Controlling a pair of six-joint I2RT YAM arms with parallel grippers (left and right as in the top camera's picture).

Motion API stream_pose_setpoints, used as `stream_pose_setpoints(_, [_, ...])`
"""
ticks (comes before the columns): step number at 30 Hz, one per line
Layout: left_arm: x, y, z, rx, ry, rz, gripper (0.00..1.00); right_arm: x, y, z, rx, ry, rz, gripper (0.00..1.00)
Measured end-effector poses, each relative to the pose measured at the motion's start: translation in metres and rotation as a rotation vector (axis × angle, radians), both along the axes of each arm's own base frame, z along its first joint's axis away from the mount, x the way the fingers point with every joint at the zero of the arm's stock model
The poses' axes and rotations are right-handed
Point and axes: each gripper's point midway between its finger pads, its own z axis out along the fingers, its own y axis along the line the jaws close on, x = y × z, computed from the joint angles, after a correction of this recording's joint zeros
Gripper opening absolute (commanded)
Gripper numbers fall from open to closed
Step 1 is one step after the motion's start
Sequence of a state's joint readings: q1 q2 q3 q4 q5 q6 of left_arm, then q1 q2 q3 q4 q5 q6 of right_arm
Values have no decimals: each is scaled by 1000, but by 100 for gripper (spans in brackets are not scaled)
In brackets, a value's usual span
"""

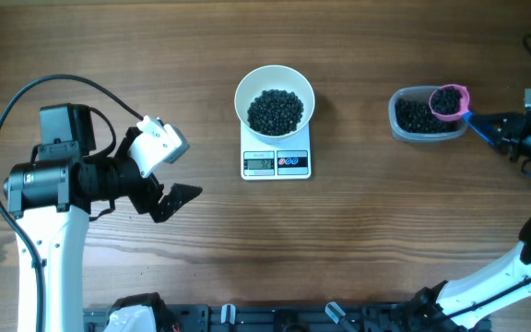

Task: Scoop item into bowl and weigh 150g on scale
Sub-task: 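Scoop a third load of beans with the right gripper, then carry the filled scoop left over the white bowl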

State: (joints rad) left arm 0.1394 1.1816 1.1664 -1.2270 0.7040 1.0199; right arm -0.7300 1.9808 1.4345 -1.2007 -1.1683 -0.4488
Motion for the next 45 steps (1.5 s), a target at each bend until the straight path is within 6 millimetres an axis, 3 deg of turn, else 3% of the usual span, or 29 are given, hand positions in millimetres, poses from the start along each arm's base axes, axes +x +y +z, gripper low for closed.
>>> stream_pose_setpoints(6, [0,0,0,0,0,0,100,0,10,11,55,-27,12,4])
stream_pose_setpoints(10, [0,0,0,0,0,0,100,3,28,19,84,-41,49,4])
stream_pose_setpoints(17, [0,0,0,0,0,0,100,9,80,48,104,-110,171,4])
stream_pose_setpoints(28, [0,0,0,0,0,0,100,8,188,56,145,-145,454,4])
stream_pose_setpoints(38, [0,0,0,0,0,0,100,29,242,56,109,-244,571,4])
stream_pose_setpoints(45, [0,0,0,0,0,0,100,34,277,40,-22,-280,646,4])
